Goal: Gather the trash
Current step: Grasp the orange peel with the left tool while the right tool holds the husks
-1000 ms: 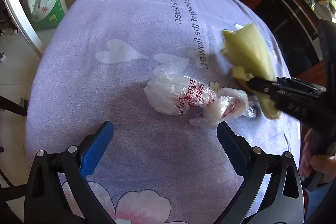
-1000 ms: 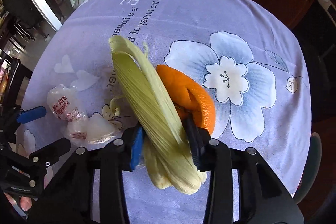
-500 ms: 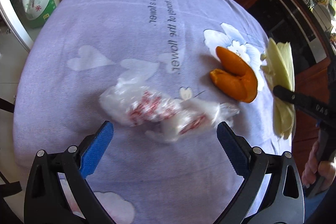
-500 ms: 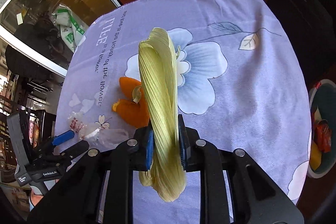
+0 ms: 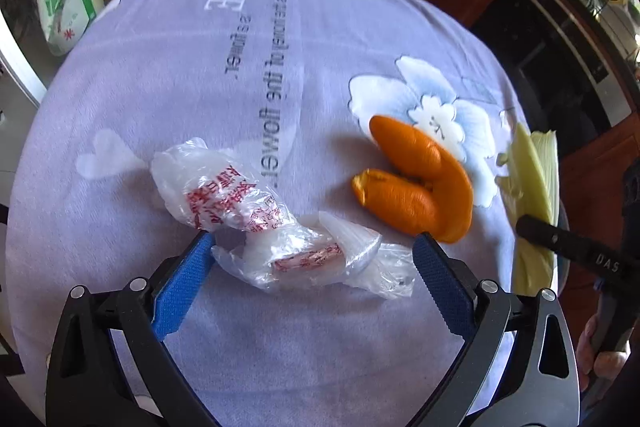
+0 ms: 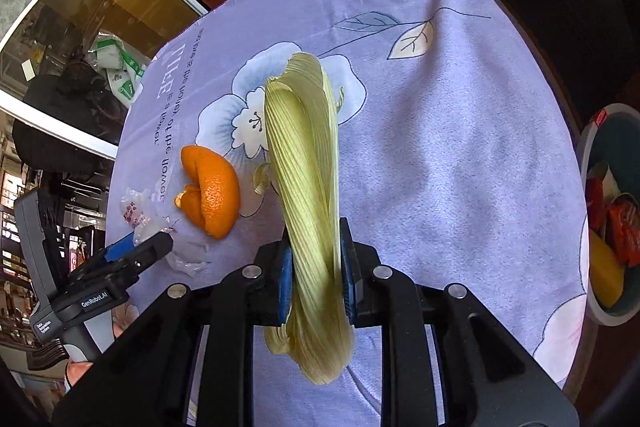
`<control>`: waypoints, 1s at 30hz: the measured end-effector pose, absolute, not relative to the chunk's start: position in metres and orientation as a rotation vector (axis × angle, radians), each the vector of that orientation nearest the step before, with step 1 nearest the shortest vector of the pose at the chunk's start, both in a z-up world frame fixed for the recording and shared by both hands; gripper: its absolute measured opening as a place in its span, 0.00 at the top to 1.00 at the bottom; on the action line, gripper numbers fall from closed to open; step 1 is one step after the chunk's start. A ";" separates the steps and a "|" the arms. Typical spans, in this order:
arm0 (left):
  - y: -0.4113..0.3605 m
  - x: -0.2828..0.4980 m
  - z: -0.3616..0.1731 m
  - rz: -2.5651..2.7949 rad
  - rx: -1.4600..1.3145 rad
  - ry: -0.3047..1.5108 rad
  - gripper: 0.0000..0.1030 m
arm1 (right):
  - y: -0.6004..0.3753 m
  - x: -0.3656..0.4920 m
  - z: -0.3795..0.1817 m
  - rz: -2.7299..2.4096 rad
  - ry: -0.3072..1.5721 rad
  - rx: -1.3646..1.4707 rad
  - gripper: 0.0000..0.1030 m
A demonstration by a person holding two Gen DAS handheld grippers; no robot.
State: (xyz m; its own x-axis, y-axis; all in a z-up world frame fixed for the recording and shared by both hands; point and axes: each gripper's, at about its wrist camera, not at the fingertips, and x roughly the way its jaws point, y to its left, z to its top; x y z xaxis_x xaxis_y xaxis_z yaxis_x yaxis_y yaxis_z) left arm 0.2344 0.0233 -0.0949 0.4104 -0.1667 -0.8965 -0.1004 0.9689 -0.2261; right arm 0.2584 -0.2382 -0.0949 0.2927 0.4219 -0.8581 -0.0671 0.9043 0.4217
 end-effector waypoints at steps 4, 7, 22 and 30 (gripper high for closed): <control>0.022 0.241 -0.096 -0.022 -0.235 1.178 0.05 | -0.245 0.257 -0.102 0.338 1.244 0.360 0.81; 0.030 0.239 -0.082 0.026 -0.223 1.122 0.05 | -0.251 0.257 -0.103 0.339 1.241 0.378 0.81; -0.056 0.273 -0.092 -0.054 -0.177 1.228 0.04 | -0.290 0.253 -0.100 0.323 1.195 0.445 0.81; -0.068 0.286 -0.105 -0.037 -0.164 1.202 0.33 | -0.316 0.251 -0.108 0.322 1.196 0.488 0.79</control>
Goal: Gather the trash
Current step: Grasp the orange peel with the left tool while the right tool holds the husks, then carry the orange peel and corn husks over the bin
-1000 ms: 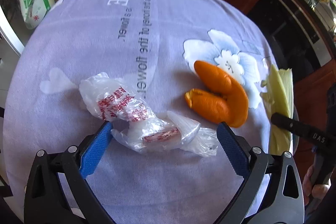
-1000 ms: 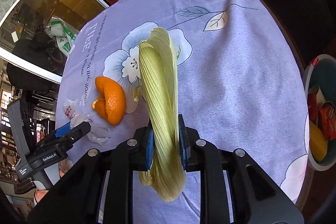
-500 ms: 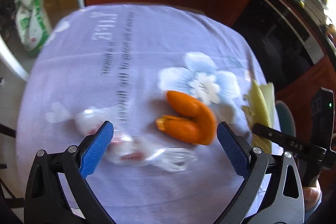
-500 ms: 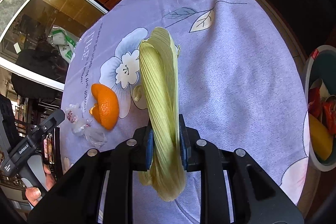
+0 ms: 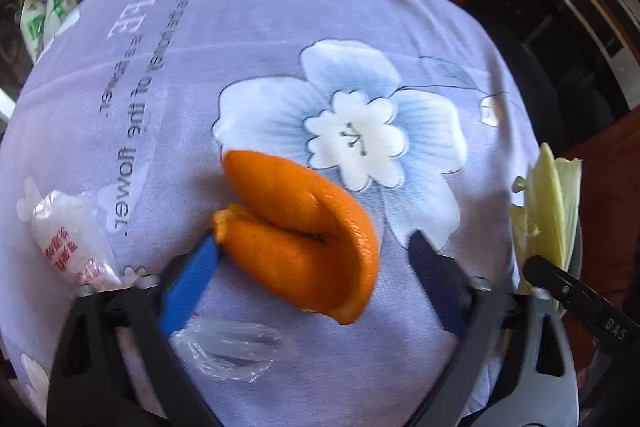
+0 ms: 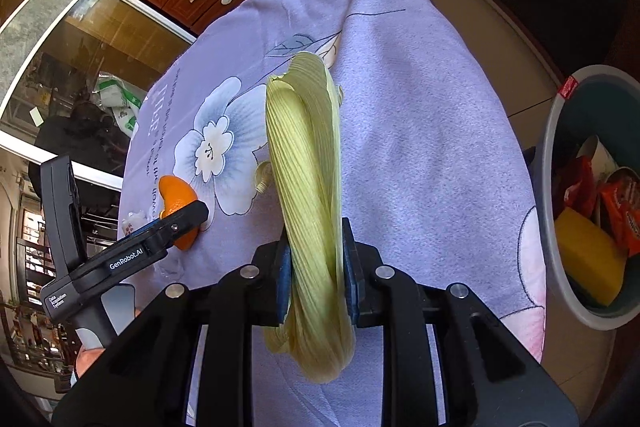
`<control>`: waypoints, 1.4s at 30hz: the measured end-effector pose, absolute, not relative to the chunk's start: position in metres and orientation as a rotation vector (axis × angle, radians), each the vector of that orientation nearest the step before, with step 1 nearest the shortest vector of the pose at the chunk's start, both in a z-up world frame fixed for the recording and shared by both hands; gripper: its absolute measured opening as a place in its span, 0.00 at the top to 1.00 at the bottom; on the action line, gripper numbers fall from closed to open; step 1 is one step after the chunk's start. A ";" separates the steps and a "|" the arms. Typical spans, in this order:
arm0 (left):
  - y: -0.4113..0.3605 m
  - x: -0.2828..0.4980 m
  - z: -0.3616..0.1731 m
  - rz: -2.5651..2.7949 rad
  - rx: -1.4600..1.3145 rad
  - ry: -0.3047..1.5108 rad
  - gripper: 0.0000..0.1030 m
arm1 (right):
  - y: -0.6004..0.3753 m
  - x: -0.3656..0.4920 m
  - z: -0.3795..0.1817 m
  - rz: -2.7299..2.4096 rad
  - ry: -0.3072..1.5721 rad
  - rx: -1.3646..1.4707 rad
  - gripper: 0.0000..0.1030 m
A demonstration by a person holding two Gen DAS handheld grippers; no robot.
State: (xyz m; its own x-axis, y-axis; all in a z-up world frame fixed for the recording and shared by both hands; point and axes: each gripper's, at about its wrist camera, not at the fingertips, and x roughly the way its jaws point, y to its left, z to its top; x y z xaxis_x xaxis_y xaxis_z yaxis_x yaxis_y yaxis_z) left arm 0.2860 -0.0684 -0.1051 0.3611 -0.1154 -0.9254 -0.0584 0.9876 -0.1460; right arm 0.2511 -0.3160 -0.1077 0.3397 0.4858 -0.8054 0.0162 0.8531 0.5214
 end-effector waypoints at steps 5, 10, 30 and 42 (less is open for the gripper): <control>-0.078 0.278 -0.097 -0.104 -0.078 1.166 0.51 | -0.323 0.249 -0.114 0.330 1.205 0.509 0.77; -0.094 0.272 -0.094 -0.150 -0.041 1.173 0.54 | -0.325 0.245 -0.120 0.335 1.202 0.534 0.78; -0.173 0.206 -0.030 -0.273 0.159 1.056 0.53 | -0.386 0.190 -0.069 0.303 1.051 0.612 0.80; -0.324 0.206 -0.026 -0.564 0.299 1.027 0.53 | -0.522 0.153 -0.054 0.061 0.942 0.688 0.79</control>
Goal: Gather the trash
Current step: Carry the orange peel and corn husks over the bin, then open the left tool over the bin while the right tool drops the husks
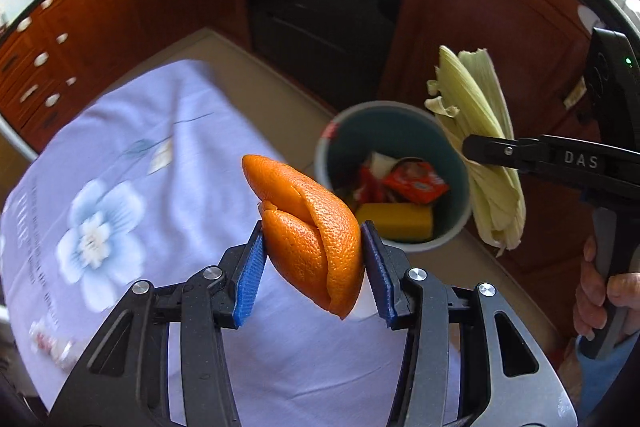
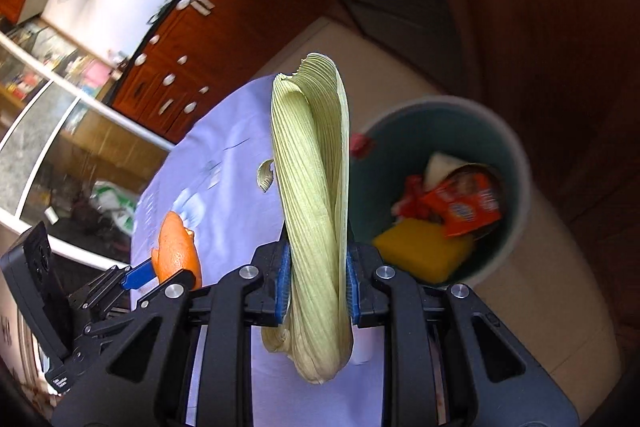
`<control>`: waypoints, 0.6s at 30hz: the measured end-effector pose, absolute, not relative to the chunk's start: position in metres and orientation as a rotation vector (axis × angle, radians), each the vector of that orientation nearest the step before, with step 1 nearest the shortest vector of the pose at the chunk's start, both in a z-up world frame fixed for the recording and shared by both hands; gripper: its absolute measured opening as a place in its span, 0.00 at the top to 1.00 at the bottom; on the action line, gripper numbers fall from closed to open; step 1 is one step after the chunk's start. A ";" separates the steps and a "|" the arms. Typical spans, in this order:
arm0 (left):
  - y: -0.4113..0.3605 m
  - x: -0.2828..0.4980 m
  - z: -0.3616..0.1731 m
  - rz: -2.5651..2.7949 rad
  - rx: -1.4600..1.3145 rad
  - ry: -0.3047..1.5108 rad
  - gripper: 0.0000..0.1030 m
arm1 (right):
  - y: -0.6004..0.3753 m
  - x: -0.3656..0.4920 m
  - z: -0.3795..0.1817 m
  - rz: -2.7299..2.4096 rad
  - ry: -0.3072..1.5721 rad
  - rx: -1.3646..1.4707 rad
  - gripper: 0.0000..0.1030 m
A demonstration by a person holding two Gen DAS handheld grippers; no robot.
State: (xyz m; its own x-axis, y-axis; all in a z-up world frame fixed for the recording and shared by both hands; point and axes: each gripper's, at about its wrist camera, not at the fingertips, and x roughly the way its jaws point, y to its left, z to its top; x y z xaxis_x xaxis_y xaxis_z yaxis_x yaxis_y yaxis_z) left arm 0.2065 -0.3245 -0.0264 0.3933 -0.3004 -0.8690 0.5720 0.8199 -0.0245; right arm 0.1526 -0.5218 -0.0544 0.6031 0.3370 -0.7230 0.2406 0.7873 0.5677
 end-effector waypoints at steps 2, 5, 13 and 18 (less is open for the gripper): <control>-0.350 0.210 -0.034 -0.593 0.333 1.029 0.53 | -0.541 0.153 -0.061 0.017 0.947 0.701 0.79; -0.380 0.217 -0.051 -0.635 0.361 1.056 0.53 | -0.564 0.155 -0.076 -0.032 0.963 0.725 0.78; -0.421 0.242 -0.101 -0.667 0.403 1.151 0.43 | -0.590 0.166 -0.121 -0.099 1.042 0.777 0.78; -0.422 0.245 -0.106 -0.649 0.420 1.134 0.26 | -0.595 0.172 -0.138 -0.108 1.074 0.793 0.77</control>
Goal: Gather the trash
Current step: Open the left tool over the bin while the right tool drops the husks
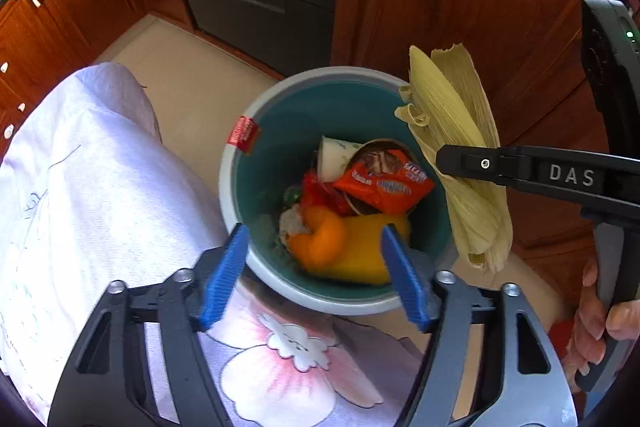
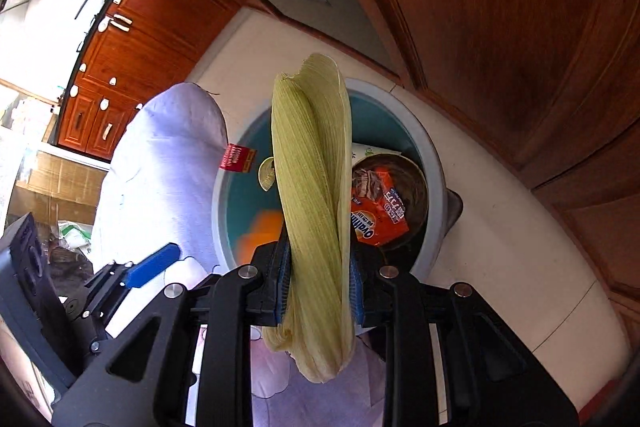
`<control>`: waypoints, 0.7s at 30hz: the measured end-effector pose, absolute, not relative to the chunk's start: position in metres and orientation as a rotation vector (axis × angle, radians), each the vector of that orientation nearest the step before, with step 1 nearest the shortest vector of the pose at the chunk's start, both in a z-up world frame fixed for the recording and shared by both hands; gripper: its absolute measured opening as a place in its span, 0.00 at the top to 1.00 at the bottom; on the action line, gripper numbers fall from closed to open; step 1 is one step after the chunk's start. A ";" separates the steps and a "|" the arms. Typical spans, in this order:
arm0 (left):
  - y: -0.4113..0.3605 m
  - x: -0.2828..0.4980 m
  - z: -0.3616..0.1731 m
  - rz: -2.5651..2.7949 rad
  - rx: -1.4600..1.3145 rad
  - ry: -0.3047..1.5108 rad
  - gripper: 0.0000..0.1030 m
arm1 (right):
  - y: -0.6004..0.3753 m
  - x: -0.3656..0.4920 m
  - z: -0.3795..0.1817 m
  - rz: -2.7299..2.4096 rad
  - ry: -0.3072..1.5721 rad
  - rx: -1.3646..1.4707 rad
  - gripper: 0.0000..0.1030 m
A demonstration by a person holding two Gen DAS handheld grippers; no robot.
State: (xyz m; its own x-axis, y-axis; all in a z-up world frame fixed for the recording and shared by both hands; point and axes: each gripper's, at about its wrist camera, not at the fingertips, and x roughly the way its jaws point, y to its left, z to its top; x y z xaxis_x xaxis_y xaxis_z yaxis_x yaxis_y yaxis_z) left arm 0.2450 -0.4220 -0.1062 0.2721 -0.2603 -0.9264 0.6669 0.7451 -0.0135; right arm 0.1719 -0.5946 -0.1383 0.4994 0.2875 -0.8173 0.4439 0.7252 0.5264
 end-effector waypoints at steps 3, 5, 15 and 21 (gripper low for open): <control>-0.414 0.247 -0.104 -0.634 0.413 1.126 0.18 | -0.593 0.178 -0.144 -0.101 1.083 0.794 0.76; -0.407 0.246 -0.101 -0.626 0.405 1.119 0.12 | -0.591 0.182 -0.146 -0.095 1.083 0.790 0.75; -0.390 0.237 -0.087 -0.612 0.377 1.125 0.05 | -0.576 0.186 -0.130 -0.070 1.050 0.758 0.29; -0.385 0.226 -0.076 -0.619 0.371 1.112 0.05 | -0.575 0.177 -0.119 -0.090 1.048 0.777 0.22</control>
